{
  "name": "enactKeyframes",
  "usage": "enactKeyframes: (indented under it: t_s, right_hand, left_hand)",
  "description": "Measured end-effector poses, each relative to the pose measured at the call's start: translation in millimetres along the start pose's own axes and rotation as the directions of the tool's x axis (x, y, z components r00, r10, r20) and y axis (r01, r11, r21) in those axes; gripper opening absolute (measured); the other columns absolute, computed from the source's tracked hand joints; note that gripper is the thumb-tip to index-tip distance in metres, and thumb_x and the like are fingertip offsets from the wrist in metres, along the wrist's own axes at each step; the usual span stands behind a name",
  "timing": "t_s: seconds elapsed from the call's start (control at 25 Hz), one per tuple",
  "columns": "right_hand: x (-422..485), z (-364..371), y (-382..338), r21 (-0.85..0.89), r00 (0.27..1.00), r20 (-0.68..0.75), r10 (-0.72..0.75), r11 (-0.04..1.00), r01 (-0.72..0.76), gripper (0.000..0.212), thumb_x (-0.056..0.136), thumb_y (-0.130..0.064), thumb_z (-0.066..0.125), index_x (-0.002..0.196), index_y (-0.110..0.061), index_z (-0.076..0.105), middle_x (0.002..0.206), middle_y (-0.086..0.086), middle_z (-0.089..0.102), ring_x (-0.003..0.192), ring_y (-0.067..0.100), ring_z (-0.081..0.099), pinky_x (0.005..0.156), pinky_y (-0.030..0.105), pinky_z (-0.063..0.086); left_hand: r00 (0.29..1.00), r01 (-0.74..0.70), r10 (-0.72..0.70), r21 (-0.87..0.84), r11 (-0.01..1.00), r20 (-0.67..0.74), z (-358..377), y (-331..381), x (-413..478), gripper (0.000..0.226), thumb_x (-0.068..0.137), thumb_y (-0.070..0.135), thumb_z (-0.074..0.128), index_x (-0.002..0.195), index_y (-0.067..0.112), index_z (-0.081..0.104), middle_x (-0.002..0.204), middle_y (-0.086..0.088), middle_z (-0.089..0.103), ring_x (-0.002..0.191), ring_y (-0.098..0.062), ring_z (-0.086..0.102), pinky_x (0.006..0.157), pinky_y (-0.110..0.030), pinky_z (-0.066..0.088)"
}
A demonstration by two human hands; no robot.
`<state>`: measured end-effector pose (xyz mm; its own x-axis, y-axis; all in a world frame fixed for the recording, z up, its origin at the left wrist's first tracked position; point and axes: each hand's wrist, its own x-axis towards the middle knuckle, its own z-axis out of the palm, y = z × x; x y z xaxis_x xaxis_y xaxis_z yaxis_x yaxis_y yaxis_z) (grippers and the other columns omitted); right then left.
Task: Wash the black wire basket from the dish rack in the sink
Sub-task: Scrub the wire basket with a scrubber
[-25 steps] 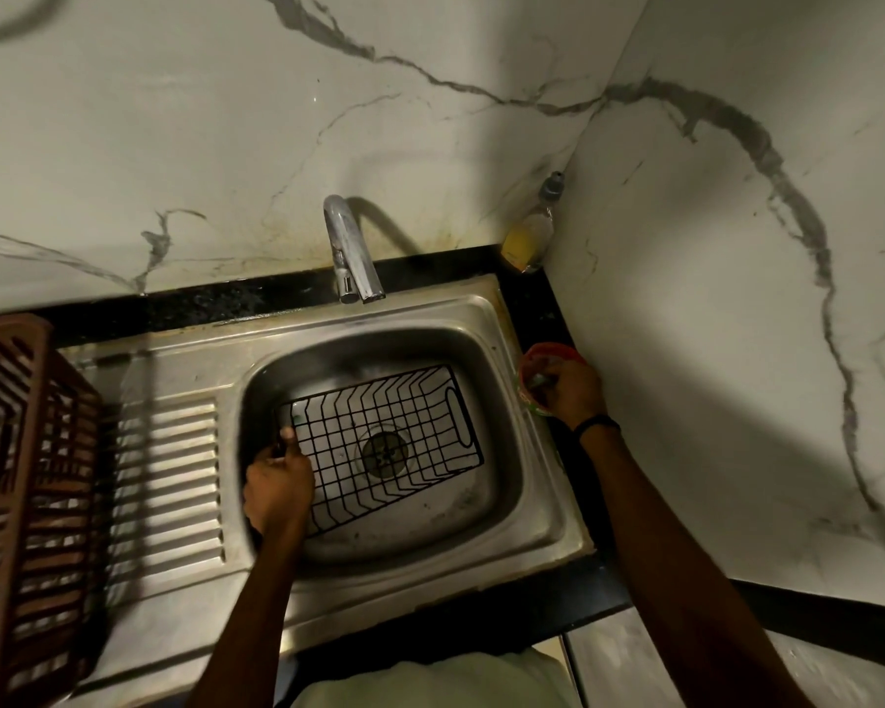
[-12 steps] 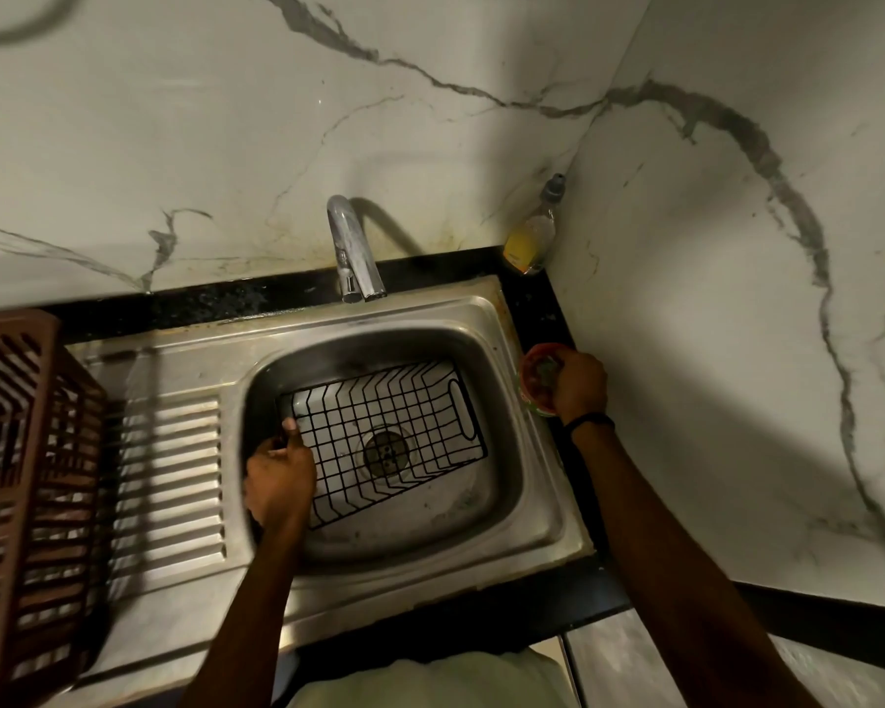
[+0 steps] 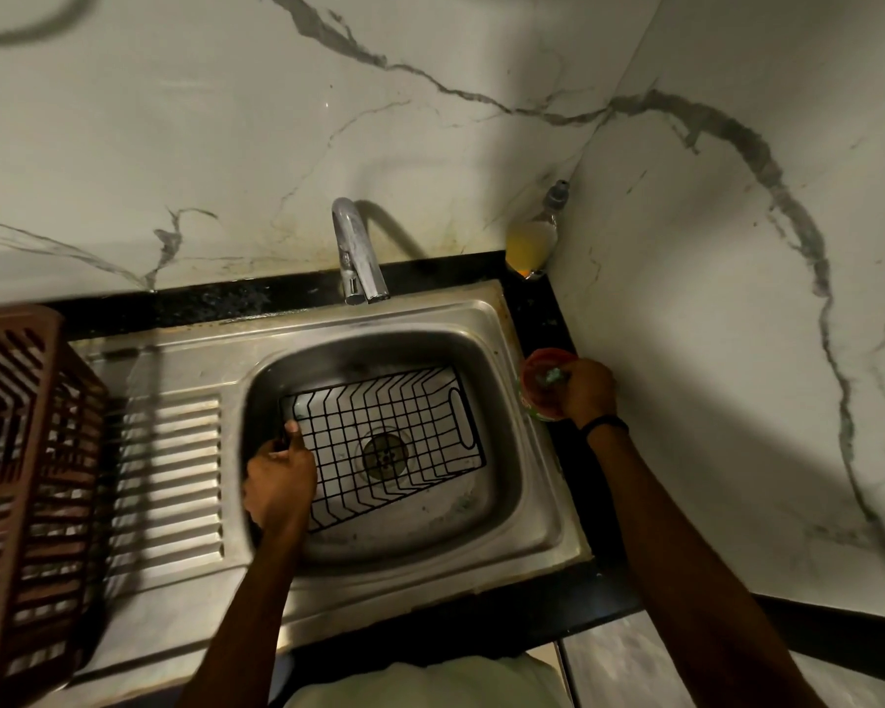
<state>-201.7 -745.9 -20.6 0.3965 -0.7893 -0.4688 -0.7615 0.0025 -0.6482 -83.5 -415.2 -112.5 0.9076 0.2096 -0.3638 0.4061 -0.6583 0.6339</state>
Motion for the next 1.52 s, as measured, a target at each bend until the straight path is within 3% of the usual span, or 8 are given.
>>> enactKeyframes:
  t_s: [0.2, 0.36, 0.48, 0.84, 0.96, 1.08, 1.24, 1.52]
  right_hand:
    - [29, 16, 36, -0.257, 0.988, -0.106, -0.108, 0.963, 0.077, 0.030, 0.094, -0.010, 0.059, 0.123, -0.007, 0.065, 0.121, 0.015, 0.065, 0.111, 0.033, 0.061, 0.099, 0.038, 0.050]
    - [41, 32, 46, -0.216, 0.971, -0.080, -0.226, 0.955, 0.204, 0.025, 0.087, -0.007, 0.052, 0.101, -0.013, 0.073, 0.100, 0.006, 0.070, 0.087, 0.018, 0.065, 0.085, 0.031, 0.057]
    - [55, 42, 55, -0.315, 0.973, -0.088, -0.212, 0.933, 0.174, 0.020, 0.090, -0.004, 0.052, 0.089, -0.006, 0.071, 0.095, 0.015, 0.068, 0.090, 0.031, 0.064, 0.089, 0.045, 0.054]
    - [37, 16, 35, -0.324, 0.967, -0.022, -0.253, 0.917, 0.233, 0.028, 0.085, -0.008, 0.068, 0.113, -0.009, 0.073, 0.113, 0.011, 0.070, 0.107, 0.028, 0.063, 0.092, 0.030, 0.048]
    - [41, 10, 39, -0.320, 0.974, 0.000, -0.228, 0.922, 0.216, 0.030, 0.083, -0.012, 0.075, 0.112, -0.005, 0.072, 0.118, 0.016, 0.068, 0.110, 0.033, 0.062, 0.098, 0.035, 0.049]
    - [42, 19, 37, -0.101, 0.992, -0.039, -0.117, 0.988, 0.113, 0.018, 0.087, -0.003, 0.063, 0.100, -0.006, 0.074, 0.116, 0.021, 0.068, 0.091, 0.030, 0.067, 0.087, 0.038, 0.057]
    - [52, 29, 50, -0.131, 0.976, -0.035, -0.217, 0.969, 0.210, 0.026, 0.080, -0.009, 0.053, 0.092, -0.019, 0.074, 0.092, 0.007, 0.070, 0.085, 0.020, 0.066, 0.089, 0.046, 0.057]
    - [46, 26, 44, -0.220, 0.968, 0.000, -0.252, 0.944, 0.246, 0.026, 0.077, -0.012, 0.066, 0.098, -0.025, 0.074, 0.105, 0.007, 0.072, 0.099, 0.026, 0.066, 0.090, 0.036, 0.055]
  left_hand:
    - [1.000, 0.018, -0.017, -0.007, 1.000, 0.004, 1, 2, 0, 0.085, 0.080, 0.085, 0.030, 0.107, 0.015, 0.071, 0.098, -0.017, 0.073, 0.098, -0.042, 0.067, 0.096, -0.056, 0.051]
    - [1.000, 0.005, -0.005, -0.028, 1.000, 0.004, 1, 2, -2, 0.088, 0.076, 0.087, 0.028, 0.103, 0.015, 0.071, 0.096, -0.016, 0.073, 0.096, -0.041, 0.067, 0.095, -0.056, 0.052]
    - [1.000, 0.021, -0.021, -0.026, 0.999, 0.003, 1, 3, -3, 0.082, 0.080, 0.084, 0.032, 0.104, 0.015, 0.071, 0.097, -0.015, 0.073, 0.098, -0.040, 0.067, 0.096, -0.055, 0.052]
    - [0.999, 0.042, -0.041, -0.018, 0.999, 0.020, -1, 9, -7, 0.092, 0.076, 0.088, 0.025, 0.111, 0.016, 0.070, 0.104, -0.017, 0.071, 0.102, -0.041, 0.065, 0.098, -0.056, 0.050]
    - [0.999, 0.034, -0.033, -0.041, 0.999, 0.025, -4, 15, -14, 0.084, 0.080, 0.084, 0.029, 0.108, 0.017, 0.070, 0.102, -0.015, 0.072, 0.101, -0.040, 0.066, 0.098, -0.056, 0.050]
    - [0.999, 0.034, -0.032, -0.065, 0.997, 0.037, -3, 14, -13, 0.091, 0.077, 0.090, 0.025, 0.105, 0.016, 0.071, 0.098, -0.015, 0.073, 0.098, -0.039, 0.067, 0.097, -0.055, 0.052]
    - [0.999, 0.041, -0.039, -0.069, 0.997, 0.034, -1, 11, -12, 0.092, 0.074, 0.093, 0.025, 0.098, 0.016, 0.070, 0.092, -0.012, 0.074, 0.091, -0.038, 0.069, 0.093, -0.054, 0.055]
    - [0.996, 0.084, -0.083, -0.090, 0.992, 0.017, -2, 9, -11, 0.092, 0.073, 0.092, 0.027, 0.104, 0.017, 0.071, 0.098, -0.012, 0.074, 0.095, -0.038, 0.069, 0.094, -0.055, 0.054]
